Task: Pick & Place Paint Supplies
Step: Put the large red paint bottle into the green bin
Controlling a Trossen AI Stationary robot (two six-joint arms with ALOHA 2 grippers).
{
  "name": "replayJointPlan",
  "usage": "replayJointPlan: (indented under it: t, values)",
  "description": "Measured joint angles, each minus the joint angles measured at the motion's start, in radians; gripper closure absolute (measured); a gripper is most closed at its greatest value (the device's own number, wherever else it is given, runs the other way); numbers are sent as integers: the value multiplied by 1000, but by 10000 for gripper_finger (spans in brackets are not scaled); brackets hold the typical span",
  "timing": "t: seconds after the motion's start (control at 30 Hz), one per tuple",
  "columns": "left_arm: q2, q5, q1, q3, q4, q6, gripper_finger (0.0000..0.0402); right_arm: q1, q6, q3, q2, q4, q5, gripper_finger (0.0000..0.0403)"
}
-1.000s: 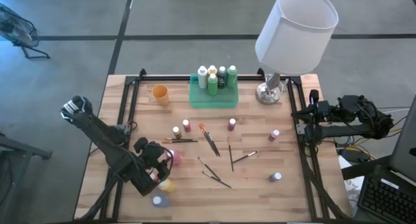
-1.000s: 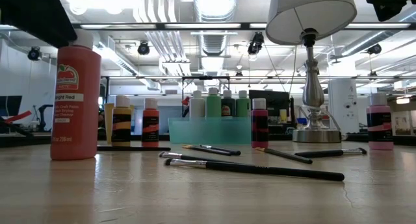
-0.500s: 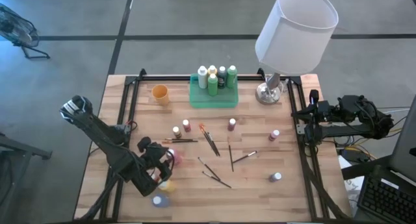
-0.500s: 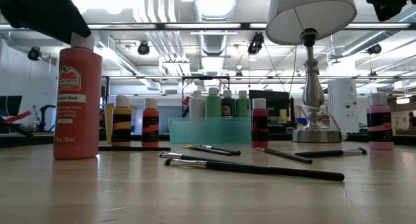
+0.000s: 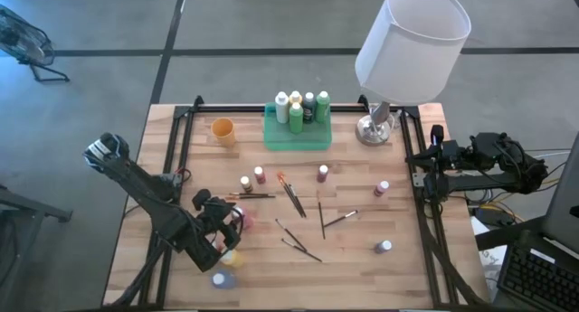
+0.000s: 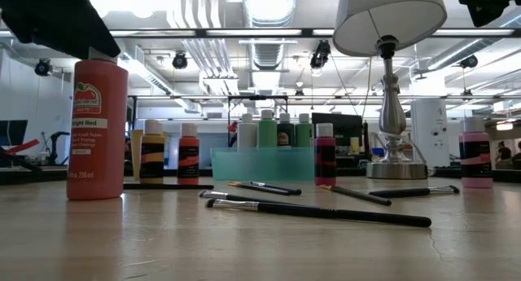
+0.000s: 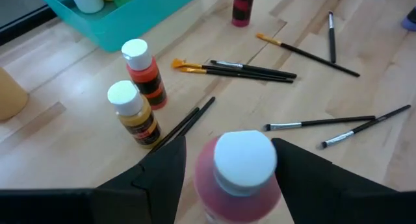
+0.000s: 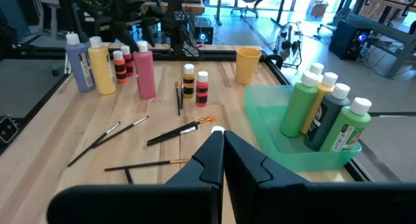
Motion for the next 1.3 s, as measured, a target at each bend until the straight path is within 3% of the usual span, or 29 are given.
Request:
replayJointPlan:
  t: [0.67,1.1,1.3]
  values:
    - [0,-31,7,-36,30,0,176,0,0,0,0,0,0,394]
    - [0,-32,7,-36,31,18,272,0,0,0,0,0,0,394]
    - [0,-32,7,-36,32,18,269,0,0,0,0,0,0,394]
